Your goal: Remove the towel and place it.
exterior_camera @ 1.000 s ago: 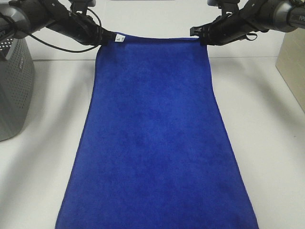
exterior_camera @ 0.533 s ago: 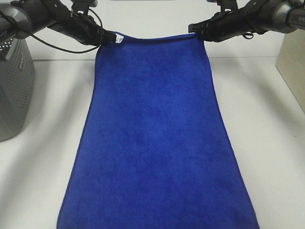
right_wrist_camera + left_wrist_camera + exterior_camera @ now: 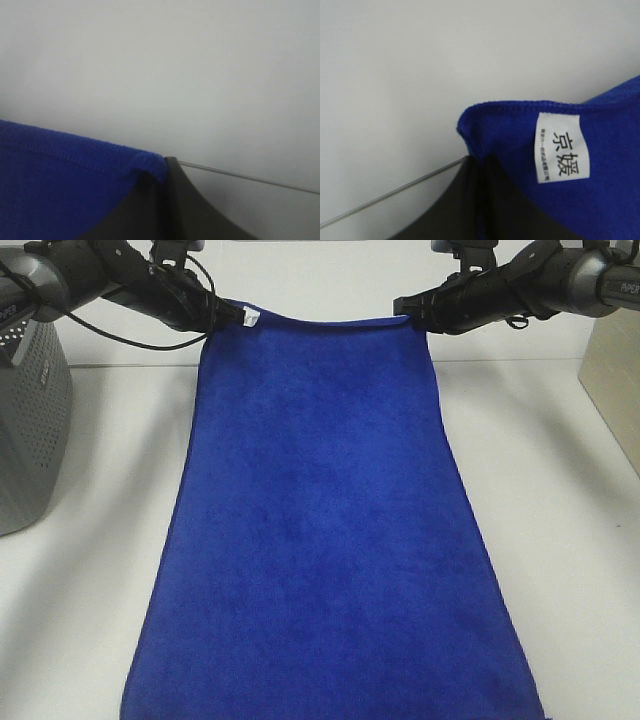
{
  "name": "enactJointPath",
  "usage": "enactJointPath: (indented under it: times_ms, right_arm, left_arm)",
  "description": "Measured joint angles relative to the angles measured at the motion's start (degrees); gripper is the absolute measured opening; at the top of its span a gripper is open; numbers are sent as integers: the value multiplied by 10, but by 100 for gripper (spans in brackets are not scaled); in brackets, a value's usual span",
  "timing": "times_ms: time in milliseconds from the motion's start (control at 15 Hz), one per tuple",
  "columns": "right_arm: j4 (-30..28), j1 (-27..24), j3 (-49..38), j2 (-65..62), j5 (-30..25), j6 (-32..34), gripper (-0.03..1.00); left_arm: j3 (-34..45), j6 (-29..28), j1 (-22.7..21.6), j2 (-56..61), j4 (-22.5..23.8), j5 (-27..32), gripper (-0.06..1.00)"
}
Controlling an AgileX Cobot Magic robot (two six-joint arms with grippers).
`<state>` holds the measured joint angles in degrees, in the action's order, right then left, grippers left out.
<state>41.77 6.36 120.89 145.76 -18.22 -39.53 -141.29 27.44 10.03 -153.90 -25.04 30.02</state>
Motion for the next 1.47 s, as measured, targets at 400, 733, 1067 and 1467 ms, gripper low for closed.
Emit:
enactJointPath:
  times_ms: [400,733,1067,1467]
  right_arm:
    - [1,0,1,25,11,-6,1]
    - [5,0,1,52,29,-6,9]
    - [15,0,1,55,45,-6,60]
    - [-18,0,1,38,-60,-3,69]
  left_arm:
    - [0,0,0,-32,0,-3,0]
    - [0,0,0,-42,6,-21,0]
    - [0,0,0,-46,17,-52,15]
    - [0,-2,0,-45,23,2,78]
